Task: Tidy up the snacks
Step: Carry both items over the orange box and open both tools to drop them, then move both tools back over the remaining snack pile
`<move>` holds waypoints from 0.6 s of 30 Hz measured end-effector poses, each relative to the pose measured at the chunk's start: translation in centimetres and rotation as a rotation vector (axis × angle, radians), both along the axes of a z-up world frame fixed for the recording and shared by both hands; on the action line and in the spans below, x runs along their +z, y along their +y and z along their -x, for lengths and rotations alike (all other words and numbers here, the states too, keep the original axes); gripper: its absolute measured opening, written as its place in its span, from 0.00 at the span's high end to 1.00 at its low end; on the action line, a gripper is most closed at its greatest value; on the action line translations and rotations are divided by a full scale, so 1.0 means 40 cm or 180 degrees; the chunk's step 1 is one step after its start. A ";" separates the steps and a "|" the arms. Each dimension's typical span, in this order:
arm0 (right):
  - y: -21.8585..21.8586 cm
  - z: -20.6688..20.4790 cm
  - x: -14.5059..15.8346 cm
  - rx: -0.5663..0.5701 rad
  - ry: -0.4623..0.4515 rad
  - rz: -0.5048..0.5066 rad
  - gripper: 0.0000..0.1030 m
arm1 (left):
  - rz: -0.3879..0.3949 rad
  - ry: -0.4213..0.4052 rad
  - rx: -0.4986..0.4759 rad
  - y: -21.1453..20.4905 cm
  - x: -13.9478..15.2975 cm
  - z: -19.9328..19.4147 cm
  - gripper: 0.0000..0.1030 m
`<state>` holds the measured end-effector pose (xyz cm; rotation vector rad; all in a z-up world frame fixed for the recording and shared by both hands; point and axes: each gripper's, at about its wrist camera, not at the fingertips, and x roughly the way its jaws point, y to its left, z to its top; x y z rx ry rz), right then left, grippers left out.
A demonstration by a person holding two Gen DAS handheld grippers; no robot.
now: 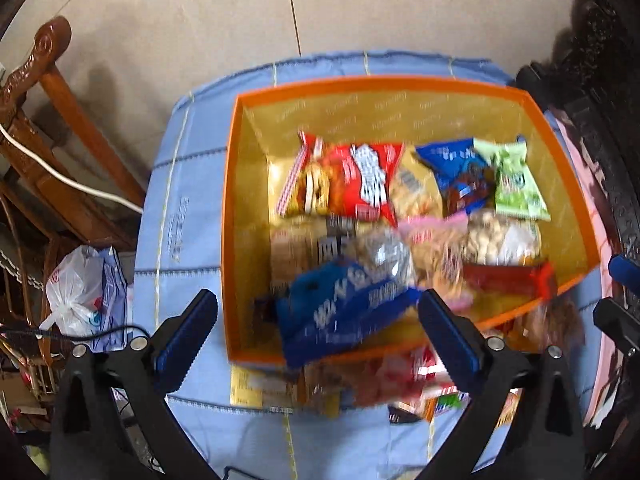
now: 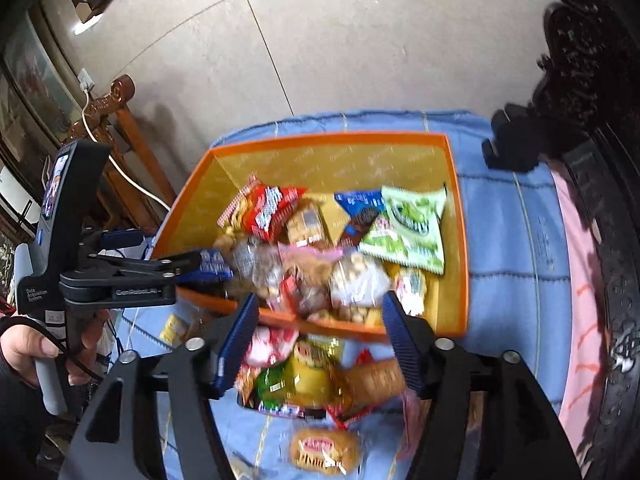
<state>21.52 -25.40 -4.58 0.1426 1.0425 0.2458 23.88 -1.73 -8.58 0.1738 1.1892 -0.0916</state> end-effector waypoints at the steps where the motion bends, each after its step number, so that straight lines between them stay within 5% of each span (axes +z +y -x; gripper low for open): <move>1: -0.003 0.015 -0.006 -0.0004 0.0027 -0.0017 0.35 | -0.0027 -0.0017 0.0000 0.004 -0.001 0.014 0.04; 10: 0.001 0.164 -0.064 0.0073 0.0266 0.0071 0.20 | -0.0090 0.0030 -0.0212 0.040 -0.013 0.179 0.04; 18: 0.030 0.290 -0.136 0.0106 0.0515 0.0146 0.11 | -0.0092 0.0441 -0.0385 0.035 -0.123 0.322 0.04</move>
